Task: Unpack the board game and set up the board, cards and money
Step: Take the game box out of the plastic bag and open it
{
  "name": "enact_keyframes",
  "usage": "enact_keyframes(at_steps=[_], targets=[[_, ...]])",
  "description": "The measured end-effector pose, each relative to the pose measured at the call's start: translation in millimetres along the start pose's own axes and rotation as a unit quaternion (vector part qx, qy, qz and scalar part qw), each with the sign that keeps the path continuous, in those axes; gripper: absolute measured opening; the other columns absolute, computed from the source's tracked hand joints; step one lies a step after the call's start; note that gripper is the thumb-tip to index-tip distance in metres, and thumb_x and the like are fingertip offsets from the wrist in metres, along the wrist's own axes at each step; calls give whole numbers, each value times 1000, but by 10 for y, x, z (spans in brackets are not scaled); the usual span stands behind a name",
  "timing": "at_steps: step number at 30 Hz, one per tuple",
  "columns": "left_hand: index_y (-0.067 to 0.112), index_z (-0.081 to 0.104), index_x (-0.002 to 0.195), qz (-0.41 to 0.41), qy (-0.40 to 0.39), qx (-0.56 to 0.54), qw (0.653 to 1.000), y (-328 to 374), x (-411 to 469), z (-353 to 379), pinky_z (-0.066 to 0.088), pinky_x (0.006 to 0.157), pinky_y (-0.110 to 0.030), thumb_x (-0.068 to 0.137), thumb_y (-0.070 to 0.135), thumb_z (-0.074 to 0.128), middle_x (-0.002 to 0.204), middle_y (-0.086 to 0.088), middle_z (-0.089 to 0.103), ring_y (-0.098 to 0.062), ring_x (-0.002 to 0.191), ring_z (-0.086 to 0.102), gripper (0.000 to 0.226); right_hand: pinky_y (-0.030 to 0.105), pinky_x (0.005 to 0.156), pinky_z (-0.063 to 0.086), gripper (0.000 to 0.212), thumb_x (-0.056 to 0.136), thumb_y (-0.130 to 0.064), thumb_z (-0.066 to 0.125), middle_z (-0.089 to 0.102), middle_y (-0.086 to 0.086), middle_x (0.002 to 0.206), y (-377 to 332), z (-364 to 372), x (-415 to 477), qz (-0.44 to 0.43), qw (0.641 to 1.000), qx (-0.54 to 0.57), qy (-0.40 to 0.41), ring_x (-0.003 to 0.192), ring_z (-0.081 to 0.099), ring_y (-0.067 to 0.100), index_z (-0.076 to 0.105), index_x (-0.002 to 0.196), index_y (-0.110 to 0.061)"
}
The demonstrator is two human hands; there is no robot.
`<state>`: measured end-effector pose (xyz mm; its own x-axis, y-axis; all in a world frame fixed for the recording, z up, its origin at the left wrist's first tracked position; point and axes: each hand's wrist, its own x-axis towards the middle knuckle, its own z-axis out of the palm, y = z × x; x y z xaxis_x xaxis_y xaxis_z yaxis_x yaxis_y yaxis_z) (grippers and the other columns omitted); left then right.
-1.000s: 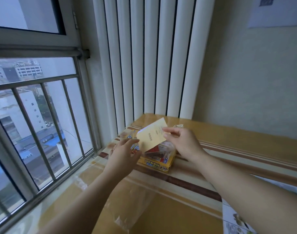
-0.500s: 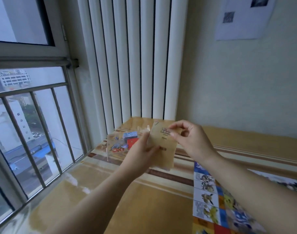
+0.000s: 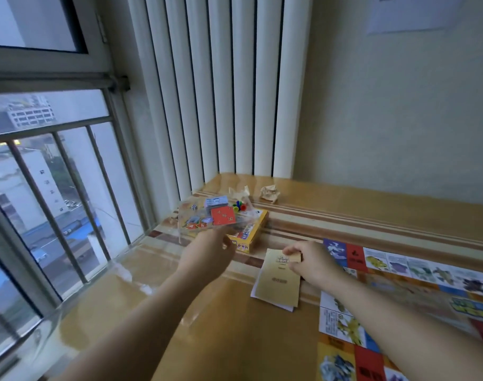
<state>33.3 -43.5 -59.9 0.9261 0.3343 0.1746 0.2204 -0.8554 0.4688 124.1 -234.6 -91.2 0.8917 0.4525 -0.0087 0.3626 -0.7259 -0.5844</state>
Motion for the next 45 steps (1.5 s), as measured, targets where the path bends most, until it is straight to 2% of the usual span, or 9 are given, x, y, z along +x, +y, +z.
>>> enact_keyframes(at_steps=[8, 16, 21, 26, 29, 35, 38, 41, 45], targets=[[22, 50, 134, -171, 130, -81, 973, -578, 323, -213, 39, 102, -43, 89, 25, 58, 138, -13, 41, -34, 121, 44, 45, 26, 93, 42, 31, 89, -20, 62, 58, -3, 127, -366, -97, 387, -32, 999, 35, 25, 113, 54, 15, 60, 120, -22], [10, 43, 138, -263, 103, -275, 919, -783, 524, -147, 54, 83, -42, 90, 13, 54, 122, -14, 59, -26, 86, 62, 49, 33, 100, 36, 47, 99, -29, 46, 45, 6, 144, -770, 97, 731, 8, 994, 79, -71, 127, 46, 23, 40, 143, -15], [7, 43, 138, -290, 108, -358, 881, -783, 554, -157, 56, 79, -41, 88, 2, 52, 115, -20, 61, -24, 75, 61, 52, 27, 74, 41, 35, 101, -27, 41, 60, 6, 126, -783, 95, 774, 31, 994, 98, -29, 95, 57, 16, 55, 131, -16], [8, 40, 142, -255, 89, -444, 854, -617, 383, -248, 53, 85, -42, 88, -5, 50, 118, -21, 58, -25, 80, 59, 56, 29, 91, 43, 35, 99, -24, 46, 57, 3, 133, -741, -58, 615, 10, 992, 124, 21, 105, 57, 16, 54, 131, -14], [11, 34, 144, -226, 44, -497, 836, -422, 189, -359, 52, 90, -44, 89, -6, 52, 107, -12, 59, -30, 99, 62, 61, 40, 94, 50, 27, 94, -24, 55, 66, 2, 116, -673, -220, 380, 22, 982, 170, 83, 103, 62, 19, 64, 118, -15], [18, 46, 113, -157, -80, -512, 841, -14, -337, -467, 53, 79, -34, 88, -12, 50, 93, -9, 57, -25, 87, 56, 39, 25, 63, 53, 6, 87, -19, 66, 70, 5, 90, -373, -548, -352, 64, 962, 229, 133, 76, 67, 18, 64, 90, -15], [17, 56, 96, -139, -165, -480, 850, 104, -621, -411, 52, 80, -35, 87, -12, 52, 93, -7, 59, -19, 80, 56, 31, 27, 55, 52, 27, 84, -12, 69, 67, 7, 100, -147, -692, -724, 104, 959, 248, 95, 71, 69, 21, 55, 106, -12], [16, 63, 107, -125, -247, -457, 845, 159, -859, -317, 54, 70, -34, 83, -14, 56, 98, -12, 61, -21, 81, 57, 39, 27, 49, 48, 51, 84, -6, 66, 63, 13, 112, 44, -798, -1126, 139, 960, 241, 19, 55, 67, 15, 42, 128, -17], [20, 54, 97, -132, -301, -432, 840, 270, -1151, -209, 53, 74, -38, 84, -17, 51, 97, -11, 62, -24, 79, 60, 39, 34, 59, 53, 70, 89, 0, 59, 67, 22, 102, 217, -823, -1636, 147, 967, 197, -70, 60, 68, 20, 24, 145, -20]])
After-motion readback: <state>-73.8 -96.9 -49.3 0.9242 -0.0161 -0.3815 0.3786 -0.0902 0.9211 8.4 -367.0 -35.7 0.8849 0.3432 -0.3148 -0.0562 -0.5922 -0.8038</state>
